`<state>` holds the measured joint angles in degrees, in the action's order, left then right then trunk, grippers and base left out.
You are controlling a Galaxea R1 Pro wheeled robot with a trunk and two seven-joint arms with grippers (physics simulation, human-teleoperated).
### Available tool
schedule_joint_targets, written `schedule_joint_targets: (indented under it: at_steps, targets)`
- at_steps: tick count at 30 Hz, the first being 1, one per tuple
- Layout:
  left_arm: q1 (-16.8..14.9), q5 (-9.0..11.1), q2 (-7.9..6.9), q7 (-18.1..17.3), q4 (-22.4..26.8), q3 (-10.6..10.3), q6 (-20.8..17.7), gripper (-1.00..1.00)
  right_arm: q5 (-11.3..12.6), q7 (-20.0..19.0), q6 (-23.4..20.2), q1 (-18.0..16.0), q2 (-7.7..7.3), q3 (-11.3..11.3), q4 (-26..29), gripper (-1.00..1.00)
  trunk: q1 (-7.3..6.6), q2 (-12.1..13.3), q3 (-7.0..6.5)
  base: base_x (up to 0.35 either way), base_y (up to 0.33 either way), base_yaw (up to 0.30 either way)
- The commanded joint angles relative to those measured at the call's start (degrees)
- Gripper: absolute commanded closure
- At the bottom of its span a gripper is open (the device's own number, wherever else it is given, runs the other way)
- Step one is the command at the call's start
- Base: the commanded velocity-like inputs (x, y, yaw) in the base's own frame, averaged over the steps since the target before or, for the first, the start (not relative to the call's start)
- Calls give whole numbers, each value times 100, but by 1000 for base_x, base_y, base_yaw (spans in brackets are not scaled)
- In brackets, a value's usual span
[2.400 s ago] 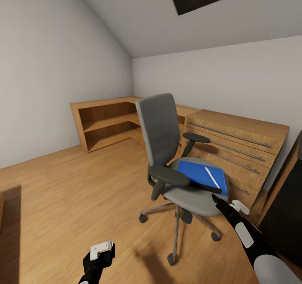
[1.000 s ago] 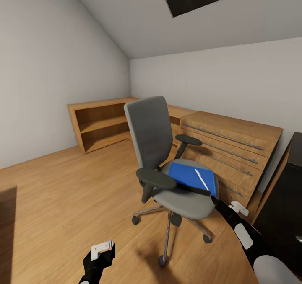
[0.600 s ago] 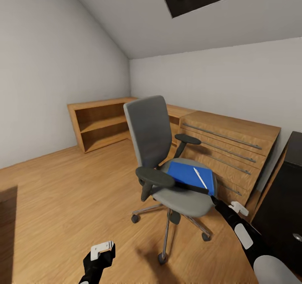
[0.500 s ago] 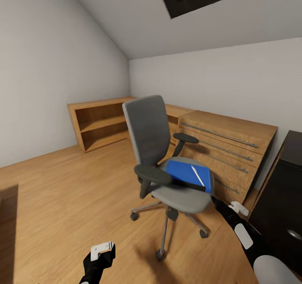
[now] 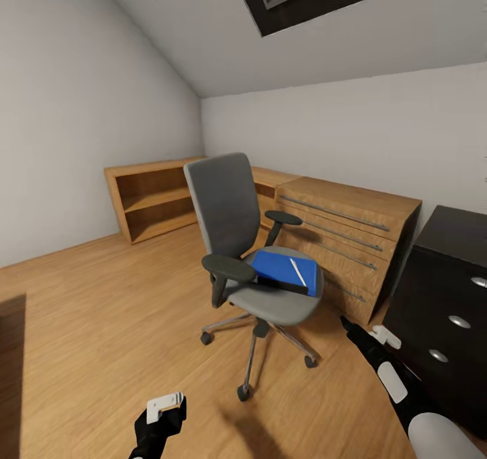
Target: In the bedroom, organize the workspace by keeping the computer under the desk, ensuring the monitor is on the desk, placing the keyboard on the desk next to the monitor, placing the mouse on the desk next to the keyboard, moving the folder from the swivel chair onto the desk next to the mouse, stacking the notebook on top of the folder with the pen on top of the notebook, and positioning the swivel chair next to the desk.
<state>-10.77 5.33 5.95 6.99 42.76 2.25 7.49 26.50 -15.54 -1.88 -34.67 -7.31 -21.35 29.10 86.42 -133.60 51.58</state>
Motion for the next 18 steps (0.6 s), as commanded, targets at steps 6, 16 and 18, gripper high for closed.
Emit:
schedule_joint_targets:
  at_steps: [6, 16, 18]
  targets:
    - [-4, 62, -3, -61, -430, -8, 39, -100, 36, -37, 878, -5, 11, 14, -531, -100, -2, -2, -33, -13, -10, -141]
    - [-3, 62, 54, -33, -767, 19, 557, -100, -1015, -48, 2473, -3, 182, 187, -2204, -100, -89, 158, -135, -1, 0, -102]
    - [-4, 59, 72, -19, -791, 20, 567, -100, -1415, -47, 2642, -4, 192, 207, -2487, -100, -133, 238, -172, 0, 0, -16]
